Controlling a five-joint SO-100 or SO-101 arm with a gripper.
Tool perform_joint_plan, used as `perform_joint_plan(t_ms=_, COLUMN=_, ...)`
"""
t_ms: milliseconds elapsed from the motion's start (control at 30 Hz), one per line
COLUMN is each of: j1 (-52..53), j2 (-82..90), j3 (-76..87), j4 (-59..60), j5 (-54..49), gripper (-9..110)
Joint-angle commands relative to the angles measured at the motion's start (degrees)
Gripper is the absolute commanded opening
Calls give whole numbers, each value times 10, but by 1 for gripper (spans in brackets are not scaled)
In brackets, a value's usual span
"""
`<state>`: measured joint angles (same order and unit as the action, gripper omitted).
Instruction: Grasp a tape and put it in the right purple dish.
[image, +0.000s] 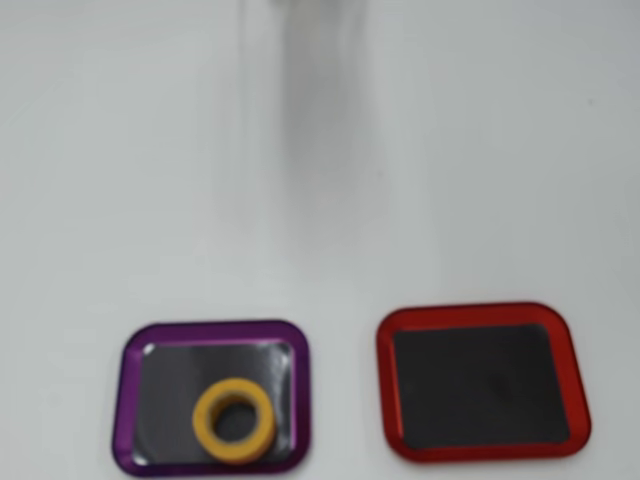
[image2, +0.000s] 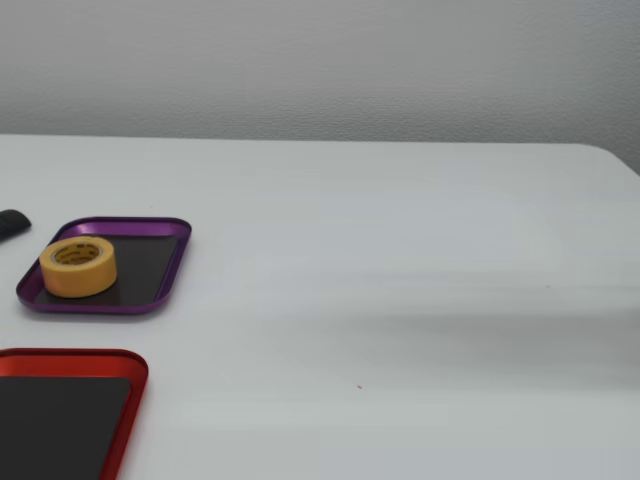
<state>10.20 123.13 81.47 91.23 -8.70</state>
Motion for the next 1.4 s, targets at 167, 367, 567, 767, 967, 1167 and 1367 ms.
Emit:
perform_joint_plan(t_ms=167, j1=0, j2=354, j3=451, j4=-145, j5=3, gripper=15)
perform_joint_plan(t_ms=367, j1=3, j2=624, j3=671, j4=-215, j5=-2, gripper=16)
perform_joint_plan(t_ms=567, j1=1, j2=749, j3=760, j4=-203, j5=5, gripper=21)
perform_joint_plan(t_ms=767, j1=0, j2=710, j3=844, j4=-203, j5=91, gripper=21)
perform_joint_plan(t_ms=967, j1=1, j2=710, j3=874, j4=-202, j5=113, gripper=-1)
perform_joint_plan(t_ms=1167, j1=1, j2=710, j3=875, j4=-196, j5=112, gripper=0)
perform_joint_plan(t_ms=1367, j1=0, j2=710, j3=948, j4=-199, j5=112, gripper=0)
